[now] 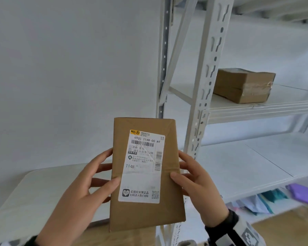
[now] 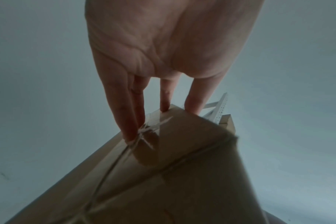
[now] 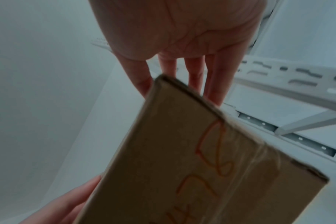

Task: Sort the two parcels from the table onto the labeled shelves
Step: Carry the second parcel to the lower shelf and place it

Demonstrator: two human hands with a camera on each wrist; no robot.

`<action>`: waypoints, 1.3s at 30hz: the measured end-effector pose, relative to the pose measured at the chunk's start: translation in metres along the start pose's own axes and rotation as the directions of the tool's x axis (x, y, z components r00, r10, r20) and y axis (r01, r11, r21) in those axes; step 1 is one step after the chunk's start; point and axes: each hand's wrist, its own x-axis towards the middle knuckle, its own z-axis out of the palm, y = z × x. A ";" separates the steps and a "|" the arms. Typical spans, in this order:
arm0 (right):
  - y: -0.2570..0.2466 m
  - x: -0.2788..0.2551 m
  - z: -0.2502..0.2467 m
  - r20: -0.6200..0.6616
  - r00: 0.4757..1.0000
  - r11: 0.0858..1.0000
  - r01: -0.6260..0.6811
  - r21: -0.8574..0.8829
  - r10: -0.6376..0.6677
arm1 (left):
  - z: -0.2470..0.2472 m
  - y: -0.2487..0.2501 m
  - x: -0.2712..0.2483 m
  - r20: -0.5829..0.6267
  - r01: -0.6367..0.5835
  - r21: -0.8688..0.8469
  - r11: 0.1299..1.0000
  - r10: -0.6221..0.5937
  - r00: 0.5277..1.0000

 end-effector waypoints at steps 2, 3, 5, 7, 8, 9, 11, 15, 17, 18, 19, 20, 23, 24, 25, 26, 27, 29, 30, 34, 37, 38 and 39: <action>-0.004 -0.013 -0.017 -0.028 0.999 1.000 0.016 -0.010 -0.017 | 0.015 0.010 -0.005 0.019 -0.009 0.007 1.000 0.009 1.000; -0.006 -0.019 -0.027 -0.042 0.999 1.000 0.023 -0.016 -0.023 | 0.023 0.015 -0.007 0.026 -0.013 0.009 1.000 0.013 1.000; -0.008 -0.030 -0.047 -0.065 0.997 0.999 0.028 -0.030 -0.030 | 0.040 0.026 -0.011 0.046 -0.028 0.007 1.000 0.027 0.999; -0.011 -0.040 -0.069 -0.097 0.995 0.999 0.028 -0.032 -0.031 | 0.061 0.039 -0.014 0.074 -0.048 0.010 0.999 0.047 0.996; -0.011 -0.045 -0.082 -0.111 0.993 0.999 0.028 -0.031 -0.031 | 0.073 0.045 -0.016 0.088 -0.058 0.016 0.998 0.057 0.995; -0.012 -0.049 -0.096 -0.122 0.992 0.999 0.025 -0.033 -0.029 | 0.087 0.051 -0.018 0.101 -0.069 0.019 0.997 0.066 0.993; -0.013 -0.058 -0.126 -0.138 0.990 0.999 0.020 -0.038 -0.025 | 0.116 0.062 -0.020 0.115 -0.089 0.006 0.996 0.088 0.990; -0.017 -0.076 -0.195 -0.158 0.987 0.998 0.008 -0.056 -0.016 | 0.181 0.083 -0.026 0.132 -0.098 -0.001 0.995 0.097 0.986; -0.019 -0.084 -0.232 -0.159 0.987 0.998 -0.006 -0.066 -0.005 | 0.217 0.093 -0.028 0.130 -0.094 -0.002 0.996 0.094 0.987; -0.019 -0.088 -0.250 -0.161 0.987 0.997 -0.007 -0.074 -0.005 | 0.234 0.098 -0.030 0.133 -0.096 -0.005 0.995 0.096 0.986; -0.019 -0.092 -0.268 -0.162 0.987 0.996 -0.011 -0.087 -0.003 | 0.251 0.103 -0.032 0.137 -0.097 -0.009 0.995 0.098 0.986; -0.018 -0.095 -0.284 -0.159 0.987 0.995 -0.015 -0.100 -0.001 | 0.267 0.108 -0.034 0.138 -0.100 -0.016 0.995 0.101 0.985; -0.014 -0.100 -0.328 -0.141 0.990 0.995 -0.027 -0.093 0.014 | 0.309 0.119 -0.040 0.133 -0.099 -0.042 0.994 0.103 0.986; -0.012 -0.101 -0.340 -0.133 0.991 0.995 -0.033 -0.091 0.021 | 0.321 0.121 -0.040 0.129 -0.095 -0.045 0.994 0.100 0.987; -0.010 -0.101 -0.349 -0.126 0.992 0.995 -0.038 -0.089 0.026 | 0.330 0.122 -0.041 0.126 -0.091 -0.046 0.995 0.096 0.987; -0.008 -0.100 -0.358 -0.121 0.992 0.996 -0.042 -0.083 0.032 | 0.339 0.123 -0.041 0.122 -0.086 -0.044 0.995 0.091 0.988; -0.006 -0.099 -0.365 -0.114 0.993 0.996 -0.051 -0.076 0.042 | 0.346 0.123 -0.040 0.119 -0.079 -0.045 0.996 0.083 0.989; 0.001 -0.094 -0.378 -0.099 0.993 0.995 -0.072 -0.071 0.065 | 0.359 0.122 -0.036 0.113 -0.062 -0.039 0.997 0.066 0.991; 0.005 -0.090 -0.382 -0.095 0.993 0.994 -0.081 -0.072 0.074 | 0.363 0.120 -0.033 0.109 -0.055 -0.031 0.998 0.058 0.992; 0.025 -0.069 -0.393 -0.087 0.991 0.992 -0.104 -0.071 0.097 | 0.377 0.110 -0.013 0.103 -0.020 -0.019 1.000 0.022 0.994; 0.041 -0.047 -0.396 -0.076 0.990 0.990 -0.125 -0.072 0.119 | 0.385 0.095 0.009 0.099 0.012 0.003 1.000 -0.012 0.995; 0.047 -0.038 -0.396 -0.073 0.989 0.989 -0.134 -0.070 0.129 | 0.387 0.088 0.018 0.098 0.019 0.009 1.000 -0.019 0.995; 0.053 -0.030 -0.396 -0.066 0.988 0.987 -0.145 -0.067 0.141 | 0.389 0.081 0.026 0.100 0.029 0.010 1.000 -0.030 0.995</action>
